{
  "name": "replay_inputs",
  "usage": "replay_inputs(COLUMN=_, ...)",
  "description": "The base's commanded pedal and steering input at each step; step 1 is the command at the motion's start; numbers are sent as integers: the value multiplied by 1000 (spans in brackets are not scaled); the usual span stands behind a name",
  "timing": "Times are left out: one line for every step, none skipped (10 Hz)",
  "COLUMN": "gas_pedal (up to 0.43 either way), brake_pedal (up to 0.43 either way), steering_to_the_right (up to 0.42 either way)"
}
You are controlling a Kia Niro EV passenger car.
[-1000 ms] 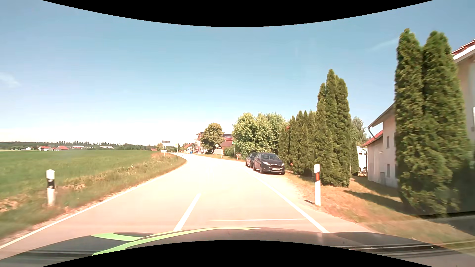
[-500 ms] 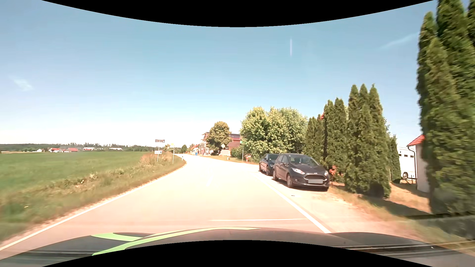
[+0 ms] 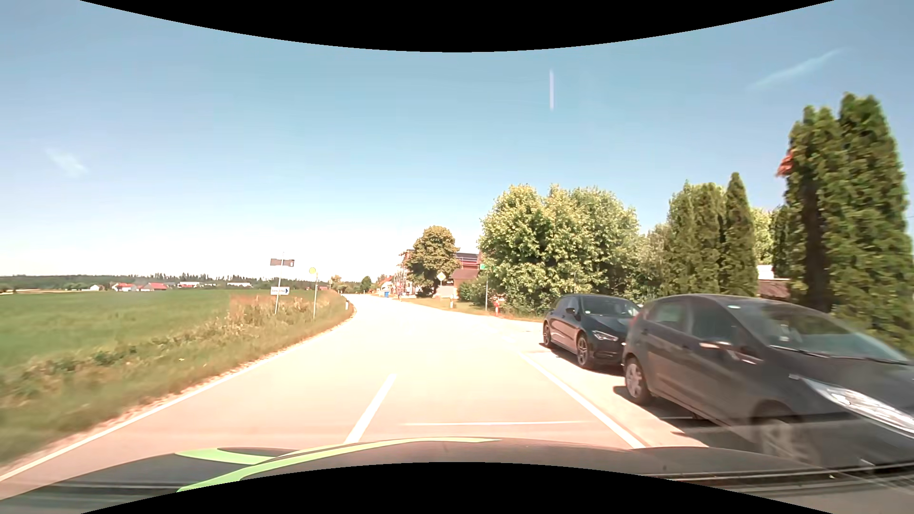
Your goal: Follow the waypoints while adhering to traffic rules and regulations
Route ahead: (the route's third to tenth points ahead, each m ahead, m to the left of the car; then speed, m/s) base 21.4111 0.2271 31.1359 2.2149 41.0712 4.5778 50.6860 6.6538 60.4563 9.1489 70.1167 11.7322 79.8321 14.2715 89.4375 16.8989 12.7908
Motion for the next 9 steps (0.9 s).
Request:
replay_inputs(gas_pedal=150, brake_pedal=0, steering_to_the_right=-23)
replay_inputs(gas_pedal=150, brake_pedal=0, steering_to_the_right=-23)
replay_inputs(gas_pedal=150, brake_pedal=0, steering_to_the_right=-24)
replay_inputs(gas_pedal=150, brake_pedal=0, steering_to_the_right=-25)
replay_inputs(gas_pedal=150, brake_pedal=0, steering_to_the_right=-27)
replay_inputs(gas_pedal=150, brake_pedal=0, steering_to_the_right=-33)
replay_inputs(gas_pedal=150, brake_pedal=0, steering_to_the_right=-41)
replay_inputs(gas_pedal=150, brake_pedal=0, steering_to_the_right=-48)
replay_inputs(gas_pedal=157, brake_pedal=0, steering_to_the_right=-51)
